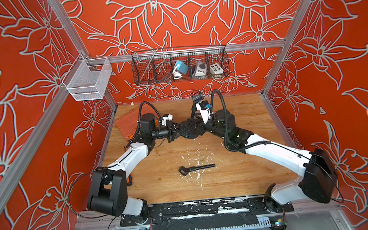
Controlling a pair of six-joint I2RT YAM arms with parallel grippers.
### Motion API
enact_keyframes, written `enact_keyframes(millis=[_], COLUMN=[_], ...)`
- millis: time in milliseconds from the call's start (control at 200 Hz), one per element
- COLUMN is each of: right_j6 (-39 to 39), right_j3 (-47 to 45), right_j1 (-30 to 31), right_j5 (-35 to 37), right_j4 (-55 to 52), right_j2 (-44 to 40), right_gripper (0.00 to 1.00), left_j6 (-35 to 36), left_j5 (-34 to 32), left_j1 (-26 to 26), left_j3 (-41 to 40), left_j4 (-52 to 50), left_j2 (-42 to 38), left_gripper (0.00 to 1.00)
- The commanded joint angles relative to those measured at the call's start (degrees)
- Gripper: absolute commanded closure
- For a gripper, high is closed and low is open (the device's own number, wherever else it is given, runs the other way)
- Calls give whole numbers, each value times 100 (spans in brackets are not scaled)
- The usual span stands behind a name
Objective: Assemble a microphone stand
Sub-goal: Screw the microphone stand pole into the microphone stand base.
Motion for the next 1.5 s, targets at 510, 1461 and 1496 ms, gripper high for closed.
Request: enact_keyframes(millis=[510, 1461, 1496], right_j6=[-1244, -221, -85], right_j3=[-440, -614, -680], right_j1=[-1132, -691, -549], right_j5=[-4262, -1309, -617], right_j4=[662, 814, 654], right_j2=[-149, 146, 64], right_gripper=[44, 100, 100], left_j6=[-212, -171, -172], left_j5=[758, 917, 917], left_j1=[15, 19, 23], left_j3=[-8, 16, 13], left_j4=[723, 784, 787], left_j2=[-153, -107, -102], left_gripper=[100, 100, 100])
